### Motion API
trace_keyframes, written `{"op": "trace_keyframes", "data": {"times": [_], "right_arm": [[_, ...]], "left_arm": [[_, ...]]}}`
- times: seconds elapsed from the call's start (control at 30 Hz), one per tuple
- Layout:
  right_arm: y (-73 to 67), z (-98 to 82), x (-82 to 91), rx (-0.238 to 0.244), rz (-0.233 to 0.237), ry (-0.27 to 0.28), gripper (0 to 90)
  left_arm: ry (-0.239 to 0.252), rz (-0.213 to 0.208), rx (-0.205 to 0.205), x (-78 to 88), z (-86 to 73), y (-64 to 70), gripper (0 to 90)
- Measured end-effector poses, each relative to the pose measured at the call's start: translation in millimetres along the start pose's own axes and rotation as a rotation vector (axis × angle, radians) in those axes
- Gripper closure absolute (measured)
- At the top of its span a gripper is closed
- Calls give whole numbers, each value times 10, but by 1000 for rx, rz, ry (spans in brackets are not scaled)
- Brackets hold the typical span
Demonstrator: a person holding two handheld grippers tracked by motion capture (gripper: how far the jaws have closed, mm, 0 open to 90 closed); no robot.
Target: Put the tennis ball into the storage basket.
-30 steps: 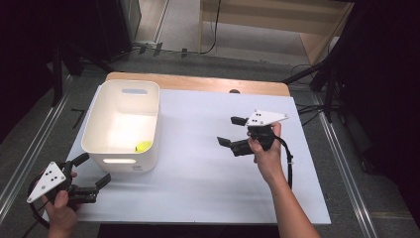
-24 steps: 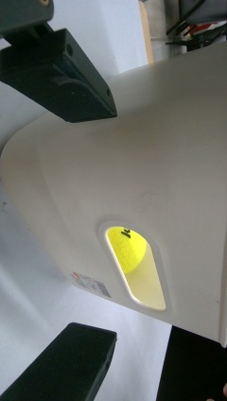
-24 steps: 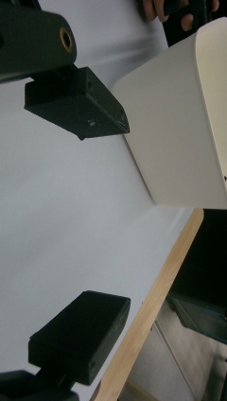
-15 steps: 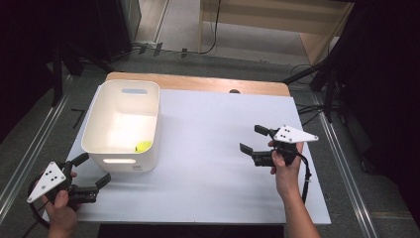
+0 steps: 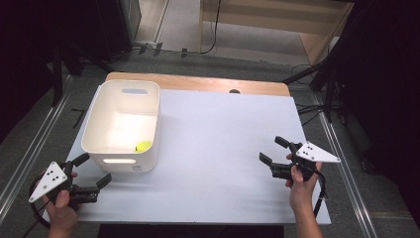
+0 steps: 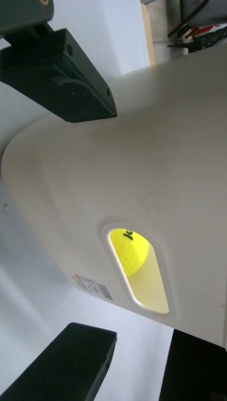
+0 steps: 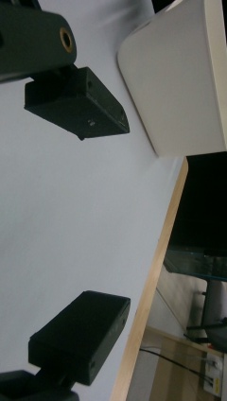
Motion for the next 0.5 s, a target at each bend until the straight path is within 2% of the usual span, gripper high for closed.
{"op": "trace_keyframes", "data": {"times": [0.07,0.17,0.27,0.3,0.4,0.5], "right_arm": [[8,-63,60,3,-14,-4,145],[41,-199,213,-20,-52,24,145],[59,-267,284,-36,-68,46,145],[72,-343,354,-48,-92,57,145],[81,-460,444,-56,-121,73,145],[92,-544,518,-57,-127,84,145]], "left_arm": [[0,1,-1,1,-1,0,0],[-1,0,-3,1,-2,-1,0],[-1,-1,-2,1,-3,-2,0],[0,-1,-1,0,-3,-3,0],[-1,-1,-4,2,-4,-4,0],[-2,-2,-3,0,-5,-5,0]]}}
Point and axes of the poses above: each handheld gripper's, and its own axes: x roughly backward along the jaws, z roughly out of its top, y roughly to its right, the point moved 4 cm from there along -x, roughly forward along the jaws, and after that the axes turned 10 degrees about z, right-handed, at the moved point
